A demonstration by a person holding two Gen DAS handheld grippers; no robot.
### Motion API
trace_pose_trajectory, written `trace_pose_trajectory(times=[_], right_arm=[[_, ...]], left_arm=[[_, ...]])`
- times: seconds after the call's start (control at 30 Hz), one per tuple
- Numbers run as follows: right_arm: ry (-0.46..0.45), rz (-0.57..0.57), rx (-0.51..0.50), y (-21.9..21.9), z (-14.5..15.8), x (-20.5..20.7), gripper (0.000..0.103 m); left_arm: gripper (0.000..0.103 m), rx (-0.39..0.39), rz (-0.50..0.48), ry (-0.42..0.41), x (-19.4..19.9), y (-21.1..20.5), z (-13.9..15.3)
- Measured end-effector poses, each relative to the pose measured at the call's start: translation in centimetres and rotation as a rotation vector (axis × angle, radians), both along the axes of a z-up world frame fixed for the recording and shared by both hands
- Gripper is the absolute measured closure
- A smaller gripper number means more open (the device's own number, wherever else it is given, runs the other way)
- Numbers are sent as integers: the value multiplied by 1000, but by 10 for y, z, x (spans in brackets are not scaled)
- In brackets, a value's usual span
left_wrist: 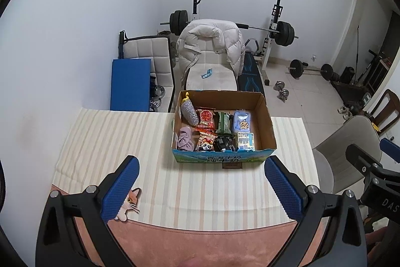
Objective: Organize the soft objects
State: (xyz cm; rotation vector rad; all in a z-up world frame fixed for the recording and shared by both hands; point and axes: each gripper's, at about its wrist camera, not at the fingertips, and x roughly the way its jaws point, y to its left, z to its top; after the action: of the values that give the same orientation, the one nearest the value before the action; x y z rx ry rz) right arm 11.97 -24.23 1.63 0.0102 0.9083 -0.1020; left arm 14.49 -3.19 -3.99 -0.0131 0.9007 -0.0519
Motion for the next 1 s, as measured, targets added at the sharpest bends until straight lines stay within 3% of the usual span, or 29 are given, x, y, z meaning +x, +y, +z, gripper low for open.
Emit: trace_pose_trajectory(times=[1.0], right_arm=[[-5, 16, -14, -1, 6, 6, 0]], left_arm=[[0, -10, 6, -26, 1, 2, 5]])
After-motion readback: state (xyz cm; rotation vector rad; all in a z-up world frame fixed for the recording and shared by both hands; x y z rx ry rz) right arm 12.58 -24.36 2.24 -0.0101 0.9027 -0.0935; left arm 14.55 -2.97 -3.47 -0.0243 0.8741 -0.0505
